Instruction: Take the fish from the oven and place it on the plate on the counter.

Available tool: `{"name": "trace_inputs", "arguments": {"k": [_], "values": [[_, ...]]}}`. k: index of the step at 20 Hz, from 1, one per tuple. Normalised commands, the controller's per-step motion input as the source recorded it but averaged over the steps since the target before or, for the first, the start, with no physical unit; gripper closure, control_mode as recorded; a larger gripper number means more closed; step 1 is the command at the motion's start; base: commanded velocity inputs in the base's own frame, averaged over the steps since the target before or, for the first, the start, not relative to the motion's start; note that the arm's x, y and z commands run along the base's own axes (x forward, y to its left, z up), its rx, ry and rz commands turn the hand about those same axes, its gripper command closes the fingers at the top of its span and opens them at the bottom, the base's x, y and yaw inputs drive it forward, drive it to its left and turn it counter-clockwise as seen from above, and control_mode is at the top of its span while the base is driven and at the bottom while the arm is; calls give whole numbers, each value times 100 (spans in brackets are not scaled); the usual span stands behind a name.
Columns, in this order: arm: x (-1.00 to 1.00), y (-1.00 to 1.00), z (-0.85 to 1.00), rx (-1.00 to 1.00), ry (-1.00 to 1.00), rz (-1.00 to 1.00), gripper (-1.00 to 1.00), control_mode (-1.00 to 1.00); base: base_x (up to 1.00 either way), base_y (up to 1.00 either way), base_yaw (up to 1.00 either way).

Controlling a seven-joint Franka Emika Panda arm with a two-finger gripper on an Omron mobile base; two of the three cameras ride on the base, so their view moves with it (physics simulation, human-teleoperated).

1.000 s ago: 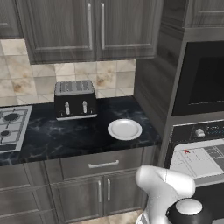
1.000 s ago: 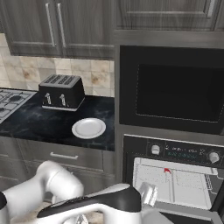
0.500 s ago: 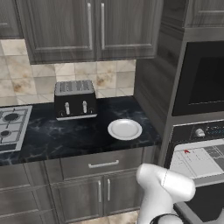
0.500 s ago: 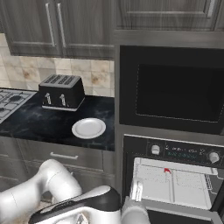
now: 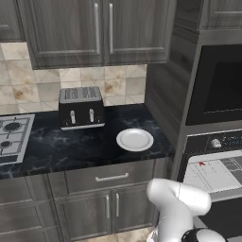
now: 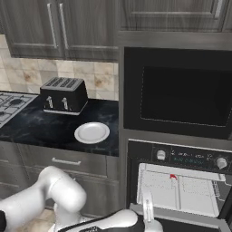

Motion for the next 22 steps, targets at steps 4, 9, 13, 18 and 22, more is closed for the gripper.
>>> {"name": "trace_inputs", "arguments": {"k": [4, 9, 13, 18, 22], "values": [[6, -33, 4, -16, -3, 11, 100, -100, 0, 0, 0], [45, -3, -1, -37, -5, 4, 100, -100, 0, 0, 0], [54, 0, -15, -43, -2, 6, 100, -100, 0, 0, 0], [56, 0, -30, -42, -3, 12, 100, -100, 0, 0, 0], [40, -4, -31, -38, 0, 17, 100, -100, 0, 0, 0]]}}
